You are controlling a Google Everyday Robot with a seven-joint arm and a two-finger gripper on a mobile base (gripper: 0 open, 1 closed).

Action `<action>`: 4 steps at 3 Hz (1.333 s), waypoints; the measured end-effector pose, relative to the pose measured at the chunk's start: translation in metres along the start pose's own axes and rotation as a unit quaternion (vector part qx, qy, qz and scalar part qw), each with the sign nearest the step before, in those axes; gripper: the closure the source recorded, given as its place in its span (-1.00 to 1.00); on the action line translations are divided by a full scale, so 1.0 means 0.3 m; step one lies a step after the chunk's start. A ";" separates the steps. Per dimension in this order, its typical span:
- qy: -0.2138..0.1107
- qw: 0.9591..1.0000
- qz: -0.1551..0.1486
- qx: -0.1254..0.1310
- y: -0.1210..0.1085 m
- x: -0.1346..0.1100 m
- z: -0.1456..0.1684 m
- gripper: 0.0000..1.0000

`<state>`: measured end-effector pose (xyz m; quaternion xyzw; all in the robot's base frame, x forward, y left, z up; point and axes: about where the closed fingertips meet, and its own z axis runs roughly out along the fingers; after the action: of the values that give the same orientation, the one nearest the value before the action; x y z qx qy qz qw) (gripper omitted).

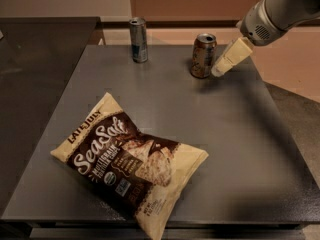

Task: Pick orange can

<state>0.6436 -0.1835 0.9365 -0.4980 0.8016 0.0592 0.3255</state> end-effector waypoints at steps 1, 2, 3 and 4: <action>-0.016 0.999 0.038 0.010 -0.074 -0.010 0.056 -1.00; -0.028 0.998 0.063 0.011 -0.118 -0.014 0.114 -1.00; -0.041 0.996 0.083 0.004 -0.137 -0.019 0.175 -1.00; -0.048 0.994 0.095 -0.008 -0.142 -0.034 0.220 -1.00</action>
Offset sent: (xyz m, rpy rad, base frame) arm 0.0701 -0.0027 -0.0232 0.1524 0.0077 -0.1493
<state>0.7127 -0.1692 0.9007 -0.4189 0.8280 0.1204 0.3528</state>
